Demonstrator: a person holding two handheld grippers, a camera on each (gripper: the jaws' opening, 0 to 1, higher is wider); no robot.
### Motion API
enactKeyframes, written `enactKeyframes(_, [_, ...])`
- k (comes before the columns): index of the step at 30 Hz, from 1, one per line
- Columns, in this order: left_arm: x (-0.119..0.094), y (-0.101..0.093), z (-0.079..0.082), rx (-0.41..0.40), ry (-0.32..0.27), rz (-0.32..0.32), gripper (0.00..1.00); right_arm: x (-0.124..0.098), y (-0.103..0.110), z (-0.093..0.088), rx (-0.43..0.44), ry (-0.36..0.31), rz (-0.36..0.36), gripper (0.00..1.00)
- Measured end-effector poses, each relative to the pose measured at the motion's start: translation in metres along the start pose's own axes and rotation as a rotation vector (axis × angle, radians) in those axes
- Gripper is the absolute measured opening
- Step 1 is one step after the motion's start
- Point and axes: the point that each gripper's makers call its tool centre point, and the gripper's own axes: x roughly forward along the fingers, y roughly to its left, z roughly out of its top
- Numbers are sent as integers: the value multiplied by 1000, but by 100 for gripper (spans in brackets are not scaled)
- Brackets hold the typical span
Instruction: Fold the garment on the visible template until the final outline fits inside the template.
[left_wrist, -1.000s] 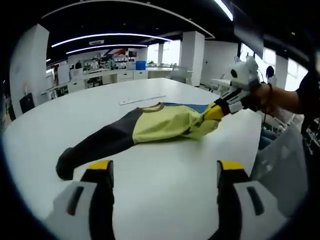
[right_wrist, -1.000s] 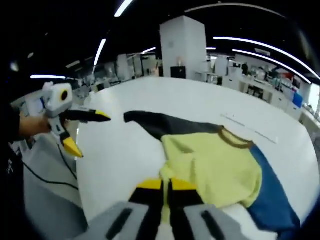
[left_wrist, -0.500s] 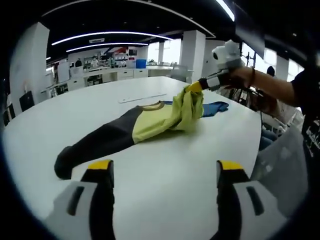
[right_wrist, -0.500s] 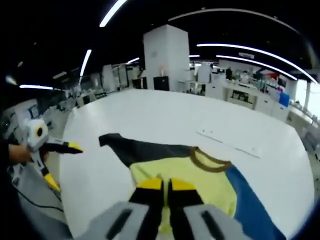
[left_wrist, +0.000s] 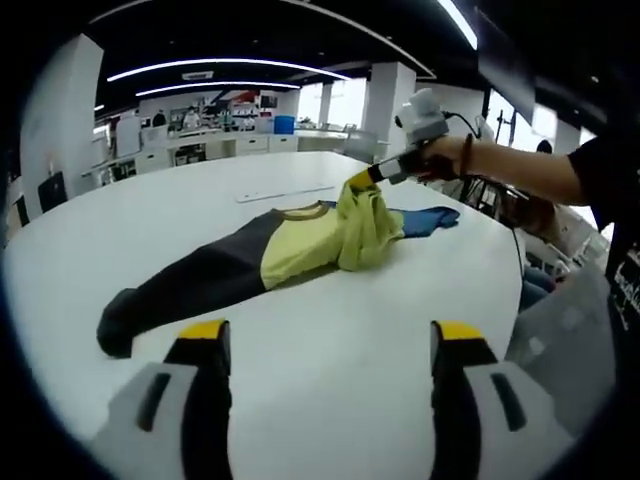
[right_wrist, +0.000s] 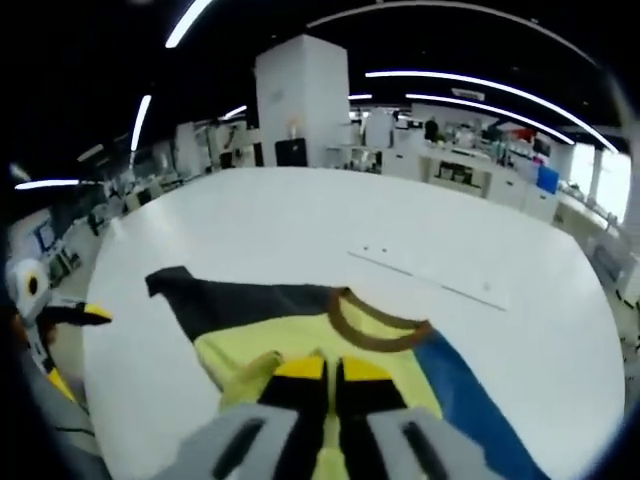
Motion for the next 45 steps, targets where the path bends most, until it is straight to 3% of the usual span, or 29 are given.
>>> enactKeyframes(7, [6,8,2,-29,-8,15,78,30,-15,-21,-33,106,-1,0])
enactKeyframes(17, [5,14,-1,-51,-11,43,77,31,-19,-47,19,173,-1,0])
enactKeyframes(20, [4,15,-2,-59,-7,60,78,31,-21,-43,97,143,-11,1])
enactKeyframes(21, [3,17,-3,-61,-5,73,78,30,-25,-37,172,113,-32,2])
enactKeyframes(23, [2,20,-2,-68,-10,84,78,28,-26,-31,195,89,-27,5])
enactKeyframes(25, [2,21,0,-82,-21,92,78,19,-22,-21,193,73,-17,10])
enactKeyframes(29, [4,23,3,-101,-39,95,78,7,-16,-8,173,31,-5,30])
enactKeyframes(35, [11,22,12,-106,-61,95,75,-22,6,1,138,-22,26,44])
enactKeyframes(41, [23,24,21,-82,-81,121,71,-38,26,-9,116,-14,63,43])
enactKeyframes(45, [33,16,26,-77,-94,101,63,-42,36,-18,121,-10,83,41])
